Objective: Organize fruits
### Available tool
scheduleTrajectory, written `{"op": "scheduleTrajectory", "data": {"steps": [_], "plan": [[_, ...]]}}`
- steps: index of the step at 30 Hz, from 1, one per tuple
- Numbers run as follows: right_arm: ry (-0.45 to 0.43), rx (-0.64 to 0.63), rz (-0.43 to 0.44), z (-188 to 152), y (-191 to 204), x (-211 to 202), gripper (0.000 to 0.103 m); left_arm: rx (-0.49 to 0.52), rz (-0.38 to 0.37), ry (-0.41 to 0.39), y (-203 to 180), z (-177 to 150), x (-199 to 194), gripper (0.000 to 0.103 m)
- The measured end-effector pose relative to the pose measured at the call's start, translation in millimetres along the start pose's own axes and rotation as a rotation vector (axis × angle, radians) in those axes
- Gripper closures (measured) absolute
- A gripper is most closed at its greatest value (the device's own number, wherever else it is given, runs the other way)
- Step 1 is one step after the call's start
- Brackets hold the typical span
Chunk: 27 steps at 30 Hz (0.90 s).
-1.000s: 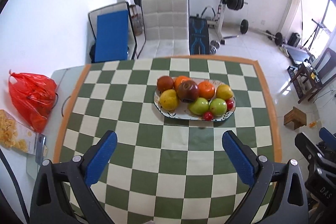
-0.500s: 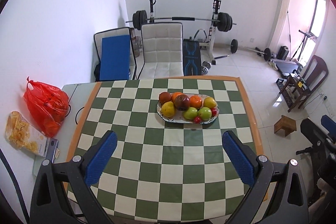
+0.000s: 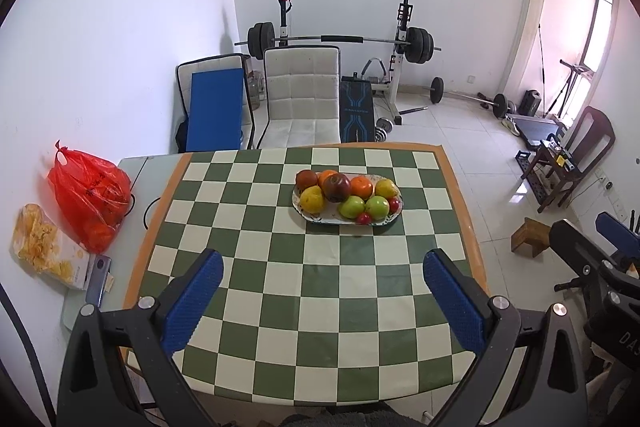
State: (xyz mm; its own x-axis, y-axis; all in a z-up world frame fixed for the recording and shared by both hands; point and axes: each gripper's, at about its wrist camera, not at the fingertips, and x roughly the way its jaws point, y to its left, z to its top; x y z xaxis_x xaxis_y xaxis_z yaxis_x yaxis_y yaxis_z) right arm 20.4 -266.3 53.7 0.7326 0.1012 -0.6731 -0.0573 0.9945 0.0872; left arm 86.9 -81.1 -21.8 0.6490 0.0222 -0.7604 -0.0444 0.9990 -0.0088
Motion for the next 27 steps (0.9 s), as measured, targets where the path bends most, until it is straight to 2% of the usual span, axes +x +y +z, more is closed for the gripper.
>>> {"op": "scheduleTrajectory", "data": {"steps": [9,17,27], "plan": [[0.016,0.007,-0.002,3,-2,35,0.004,-0.02,0.03,0.001,4,8,25,0.001],[0.024,-0.006,-0.023,19,-2,87,0.004,-0.037,0.064,-0.004,10,26,59,0.001],[0.065,-0.033,-0.052,32,-2,159,0.004,-0.028,0.084,0.027,10,40,110,0.001]]}}
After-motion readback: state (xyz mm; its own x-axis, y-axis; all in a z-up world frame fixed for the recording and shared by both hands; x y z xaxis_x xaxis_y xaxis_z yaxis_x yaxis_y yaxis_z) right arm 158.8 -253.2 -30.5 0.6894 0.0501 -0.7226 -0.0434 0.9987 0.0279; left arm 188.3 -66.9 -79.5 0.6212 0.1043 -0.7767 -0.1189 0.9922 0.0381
